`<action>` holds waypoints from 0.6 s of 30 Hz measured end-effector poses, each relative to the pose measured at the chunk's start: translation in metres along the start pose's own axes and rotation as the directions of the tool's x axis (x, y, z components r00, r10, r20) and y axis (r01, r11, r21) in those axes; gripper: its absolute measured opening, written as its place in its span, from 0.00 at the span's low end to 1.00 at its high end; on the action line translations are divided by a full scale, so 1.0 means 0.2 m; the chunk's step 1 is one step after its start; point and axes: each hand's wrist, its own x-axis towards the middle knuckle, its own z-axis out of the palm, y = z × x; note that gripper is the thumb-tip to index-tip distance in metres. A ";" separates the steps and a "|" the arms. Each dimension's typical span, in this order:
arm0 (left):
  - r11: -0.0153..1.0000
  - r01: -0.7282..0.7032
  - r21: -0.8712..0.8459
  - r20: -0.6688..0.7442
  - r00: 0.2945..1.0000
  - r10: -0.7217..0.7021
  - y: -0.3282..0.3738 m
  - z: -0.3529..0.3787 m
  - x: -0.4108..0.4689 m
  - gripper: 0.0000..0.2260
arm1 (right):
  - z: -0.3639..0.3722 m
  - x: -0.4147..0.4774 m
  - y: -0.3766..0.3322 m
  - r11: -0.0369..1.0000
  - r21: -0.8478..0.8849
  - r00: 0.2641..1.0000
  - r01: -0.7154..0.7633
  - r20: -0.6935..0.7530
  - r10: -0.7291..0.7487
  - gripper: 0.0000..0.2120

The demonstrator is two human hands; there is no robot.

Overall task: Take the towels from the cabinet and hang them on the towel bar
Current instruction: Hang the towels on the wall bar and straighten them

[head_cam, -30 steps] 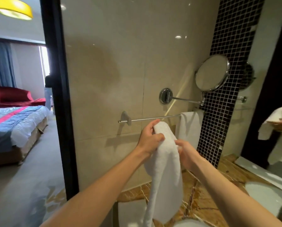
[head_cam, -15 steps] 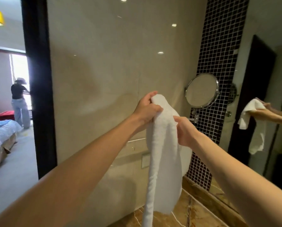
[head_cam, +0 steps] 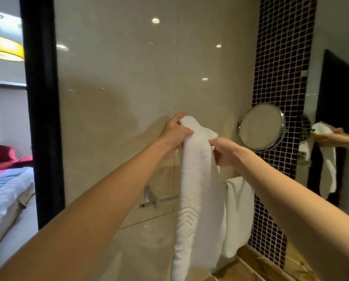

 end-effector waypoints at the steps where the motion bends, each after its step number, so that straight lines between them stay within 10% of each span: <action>1: 1.000 0.004 -0.006 -0.011 1.000 -0.004 -0.02 0.00 0.02 0.31 | -0.01 0.04 0.01 1.000 -0.022 1.000 -0.013 0.000 0.013 0.10; 13: 0.993 0.066 -0.096 -0.103 0.992 -0.076 -0.29 0.00 0.20 0.31 | -0.13 0.23 0.24 0.991 0.110 0.984 -0.083 -0.149 0.099 0.03; 18: 0.981 0.099 -0.168 -0.100 0.988 -0.116 -0.37 -0.01 0.30 0.31 | -0.20 0.23 0.38 0.987 0.081 0.986 -0.137 0.101 0.129 0.02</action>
